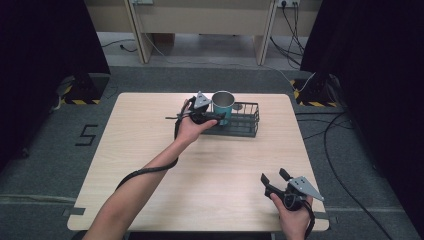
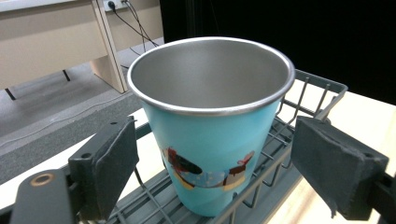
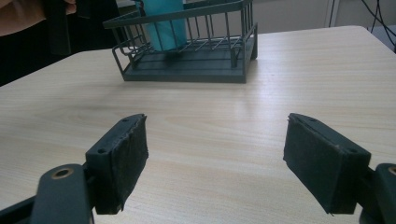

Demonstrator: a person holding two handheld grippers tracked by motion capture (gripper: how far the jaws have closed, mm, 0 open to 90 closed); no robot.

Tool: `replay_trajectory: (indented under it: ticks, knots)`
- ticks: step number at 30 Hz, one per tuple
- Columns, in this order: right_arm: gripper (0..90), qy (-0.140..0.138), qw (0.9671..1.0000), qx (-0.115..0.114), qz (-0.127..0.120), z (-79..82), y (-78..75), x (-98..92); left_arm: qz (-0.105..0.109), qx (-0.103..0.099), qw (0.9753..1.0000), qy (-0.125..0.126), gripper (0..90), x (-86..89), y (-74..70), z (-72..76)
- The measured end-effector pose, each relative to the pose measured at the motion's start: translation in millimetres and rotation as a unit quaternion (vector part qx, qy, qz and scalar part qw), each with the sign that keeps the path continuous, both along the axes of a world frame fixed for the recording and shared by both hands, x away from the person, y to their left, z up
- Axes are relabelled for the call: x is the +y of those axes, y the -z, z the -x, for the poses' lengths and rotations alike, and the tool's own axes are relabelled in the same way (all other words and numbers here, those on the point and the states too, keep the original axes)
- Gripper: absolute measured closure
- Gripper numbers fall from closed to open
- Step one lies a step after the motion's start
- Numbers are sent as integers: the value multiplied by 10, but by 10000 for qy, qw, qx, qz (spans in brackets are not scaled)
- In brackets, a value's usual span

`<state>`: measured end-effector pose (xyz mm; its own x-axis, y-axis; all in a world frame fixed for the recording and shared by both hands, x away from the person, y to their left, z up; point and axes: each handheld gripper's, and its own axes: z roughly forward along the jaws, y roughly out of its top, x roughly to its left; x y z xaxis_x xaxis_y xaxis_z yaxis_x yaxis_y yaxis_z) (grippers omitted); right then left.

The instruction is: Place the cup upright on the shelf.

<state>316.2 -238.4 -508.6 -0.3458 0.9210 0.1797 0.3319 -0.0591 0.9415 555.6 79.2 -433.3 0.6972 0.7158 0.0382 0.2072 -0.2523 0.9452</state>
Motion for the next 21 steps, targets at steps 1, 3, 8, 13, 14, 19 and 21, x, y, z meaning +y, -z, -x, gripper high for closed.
replay_trajectory:
  ticks: [1, 3, 8, 13, 14, 19, 21]
  knots:
    - [225, 1, 10000, 2, -1, 0, 0, 0, -14, -16, 10000, 10, 142, 16, -8, 12]
    - [225, -1, 10000, -1, 4, -1, 0, 0, -12, -44, 10000, 22, 142, 49, -23, 42]
    - [225, 7, 10000, 2, -9, 1, 0, 1, -26, -124, 9999, 103, 142, 148, -42, 138]
    - [225, 16, 10000, 1, -15, 0, 1, 2, -67, -165, 9997, 137, 142, 258, -43, 226]
    - [225, 18, 10000, 0, -18, 1, 1, 2, -60, -189, 9997, 137, 142, 282, -46, 244]
    - [225, 14, 10000, 14, -22, -3, 7, 1, -54, -270, 9995, 175, 142, 400, -82, 337]
    - [225, 14, 10000, 9, -19, -2, 6, 2, -52, -268, 9995, 176, 142, 442, -89, 365]
